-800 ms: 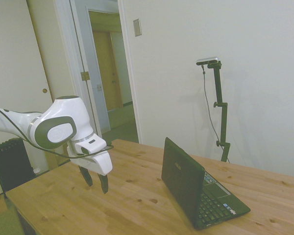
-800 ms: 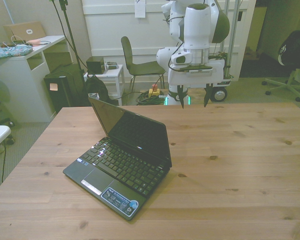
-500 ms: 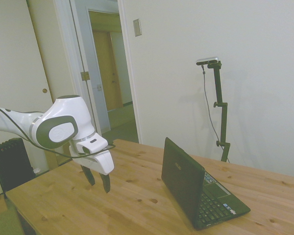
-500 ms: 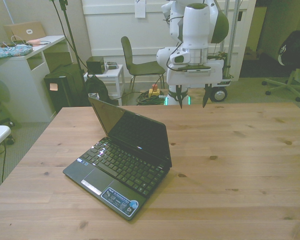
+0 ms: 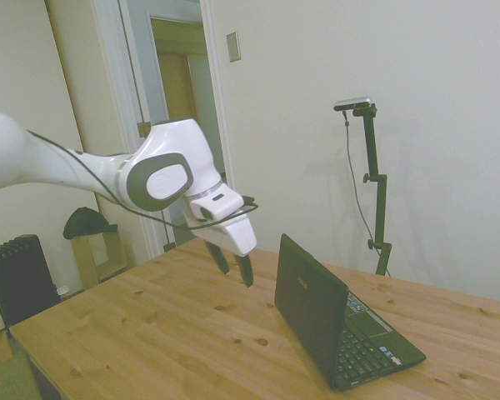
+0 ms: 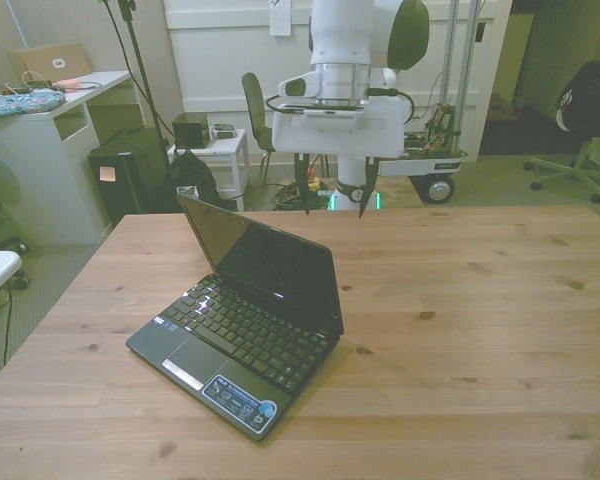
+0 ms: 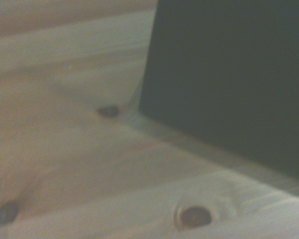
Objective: Close the laptop
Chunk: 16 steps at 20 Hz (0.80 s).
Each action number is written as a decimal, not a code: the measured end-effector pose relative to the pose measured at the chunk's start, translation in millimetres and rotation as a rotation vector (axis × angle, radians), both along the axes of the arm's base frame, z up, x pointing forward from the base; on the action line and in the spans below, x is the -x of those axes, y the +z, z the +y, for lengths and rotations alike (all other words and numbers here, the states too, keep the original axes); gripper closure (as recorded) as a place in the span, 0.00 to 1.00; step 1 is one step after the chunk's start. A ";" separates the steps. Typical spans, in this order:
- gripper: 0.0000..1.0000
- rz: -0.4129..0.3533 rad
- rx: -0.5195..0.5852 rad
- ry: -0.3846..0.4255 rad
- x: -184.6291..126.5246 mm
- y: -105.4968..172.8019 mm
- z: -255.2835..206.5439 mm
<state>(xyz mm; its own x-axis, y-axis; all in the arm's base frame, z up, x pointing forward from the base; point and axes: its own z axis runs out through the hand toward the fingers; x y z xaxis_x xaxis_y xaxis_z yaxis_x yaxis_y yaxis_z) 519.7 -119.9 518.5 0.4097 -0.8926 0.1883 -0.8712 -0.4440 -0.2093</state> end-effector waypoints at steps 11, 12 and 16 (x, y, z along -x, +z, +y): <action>1.00 0.018 -0.056 -0.301 -16.9 19.0 -70.8; 1.00 0.027 -0.063 -0.315 -16.3 19.6 -77.4; 1.00 0.032 -0.075 -0.356 -15.3 24.9 -99.6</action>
